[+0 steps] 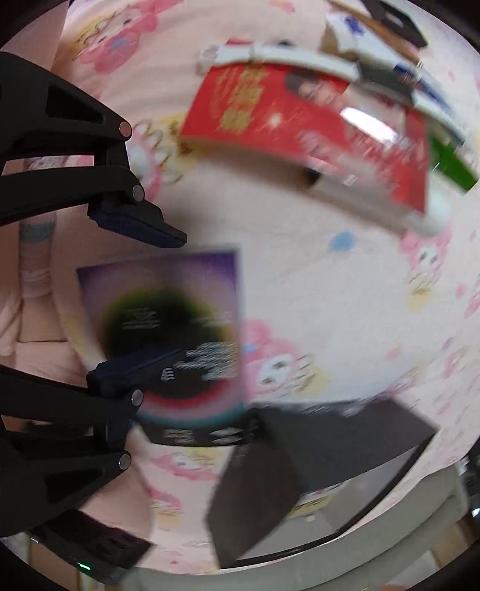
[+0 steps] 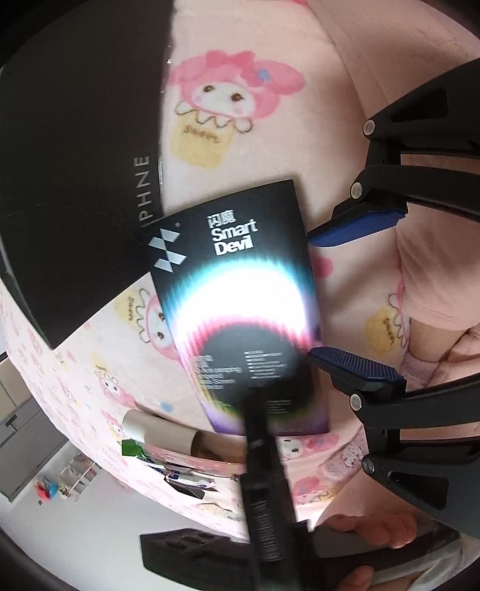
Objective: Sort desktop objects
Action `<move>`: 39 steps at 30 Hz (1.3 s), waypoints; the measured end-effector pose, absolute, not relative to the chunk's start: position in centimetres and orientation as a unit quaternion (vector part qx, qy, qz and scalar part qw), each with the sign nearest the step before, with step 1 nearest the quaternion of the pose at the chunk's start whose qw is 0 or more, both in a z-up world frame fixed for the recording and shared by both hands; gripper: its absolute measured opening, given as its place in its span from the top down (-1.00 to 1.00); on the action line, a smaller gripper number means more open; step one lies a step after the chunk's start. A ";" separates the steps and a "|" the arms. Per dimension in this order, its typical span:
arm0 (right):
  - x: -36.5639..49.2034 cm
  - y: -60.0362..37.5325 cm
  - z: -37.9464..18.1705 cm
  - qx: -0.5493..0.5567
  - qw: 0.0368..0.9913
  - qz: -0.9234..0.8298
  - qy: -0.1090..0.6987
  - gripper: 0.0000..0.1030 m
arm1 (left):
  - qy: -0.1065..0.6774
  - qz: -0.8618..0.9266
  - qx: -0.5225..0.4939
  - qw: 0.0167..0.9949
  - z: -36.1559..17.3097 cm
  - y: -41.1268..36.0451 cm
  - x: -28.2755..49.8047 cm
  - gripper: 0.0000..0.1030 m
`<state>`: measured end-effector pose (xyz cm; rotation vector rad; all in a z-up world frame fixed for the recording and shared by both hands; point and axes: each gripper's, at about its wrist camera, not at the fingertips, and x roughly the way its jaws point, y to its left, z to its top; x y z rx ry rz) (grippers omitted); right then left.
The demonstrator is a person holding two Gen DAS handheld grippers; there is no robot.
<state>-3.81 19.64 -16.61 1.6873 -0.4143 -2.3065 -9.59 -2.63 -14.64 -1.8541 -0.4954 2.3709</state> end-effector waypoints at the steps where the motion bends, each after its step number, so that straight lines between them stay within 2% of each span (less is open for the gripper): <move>1: -3.8 19.5 -16.7 0.581 0.132 -0.791 -0.143 -0.05 | -0.163 0.782 -0.600 0.042 -14.5 -2.8 -9.8 -0.04; 5: -3.9 18.9 -17.1 0.583 0.151 -0.784 -0.149 -0.05 | -0.176 0.789 -0.587 0.052 -15.0 -3.1 -10.7 -0.02; 6: -4.1 18.8 -17.2 0.581 0.153 -0.785 -0.151 -0.05 | -0.182 0.780 -0.595 0.069 -15.6 -2.7 -10.5 0.07; 9: -4.2 19.0 -17.0 0.569 0.151 -0.792 -0.159 -0.04 | -0.141 0.786 -0.597 0.076 -15.3 -1.0 -10.0 0.04; 16: -3.7 20.6 -16.6 0.564 0.134 -0.794 -0.182 -0.04 | -0.140 0.737 -0.652 0.106 -15.6 -0.3 -7.8 0.04; 21: -3.7 19.8 -16.7 0.572 0.130 -0.794 -0.160 -0.05 | -0.172 0.760 -0.620 0.093 -14.1 -1.7 -8.4 0.04; 24: -3.8 19.1 -17.2 0.575 0.140 -0.790 -0.163 -0.05 | -0.157 0.790 -0.589 0.068 -13.7 -1.8 -9.7 0.04; 27: -3.9 19.3 -17.4 0.575 0.141 -0.787 -0.171 -0.05 | -0.153 0.787 -0.590 0.093 -14.3 -1.1 -9.9 -0.01; 29: -3.9 19.4 -17.5 0.577 0.139 -0.787 -0.170 -0.05 | -0.097 0.797 -0.589 0.092 -14.1 0.2 -9.2 -0.02; 31: -3.7 19.5 -17.5 0.576 0.138 -0.789 -0.166 -0.05 | -0.073 0.791 -0.599 0.100 -14.6 1.3 -8.6 -0.01; 37: -3.3 19.7 -17.2 0.568 0.139 -0.794 -0.165 -0.05 | -0.078 0.746 -0.650 0.118 -15.8 1.9 -4.9 -0.01; 39: -3.3 19.5 -17.0 0.563 0.140 -0.800 -0.152 -0.05 | -0.101 0.740 -0.654 0.118 -15.8 1.4 -4.2 -0.02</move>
